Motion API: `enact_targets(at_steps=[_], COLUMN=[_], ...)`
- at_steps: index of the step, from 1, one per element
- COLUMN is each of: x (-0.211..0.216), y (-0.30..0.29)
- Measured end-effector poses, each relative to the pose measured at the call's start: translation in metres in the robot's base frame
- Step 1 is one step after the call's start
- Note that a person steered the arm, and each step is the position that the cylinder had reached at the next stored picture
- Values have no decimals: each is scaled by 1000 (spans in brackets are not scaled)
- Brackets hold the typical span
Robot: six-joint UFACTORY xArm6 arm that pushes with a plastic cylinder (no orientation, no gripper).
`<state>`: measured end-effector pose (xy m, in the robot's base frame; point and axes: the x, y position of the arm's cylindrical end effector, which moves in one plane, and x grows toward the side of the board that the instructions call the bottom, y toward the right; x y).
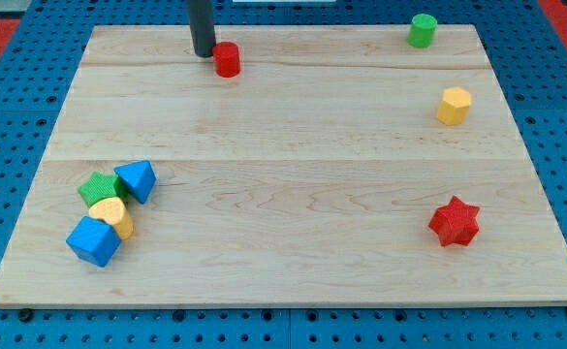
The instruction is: Slide the red circle towards the blue triangle
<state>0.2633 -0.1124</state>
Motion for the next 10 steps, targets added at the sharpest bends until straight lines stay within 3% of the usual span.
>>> enact_targets(at_steps=[1, 2, 3, 4, 5, 7, 10], x=[-18, -65, -56, 1, 25, 15, 42], y=[24, 63, 73, 72, 59, -25, -68])
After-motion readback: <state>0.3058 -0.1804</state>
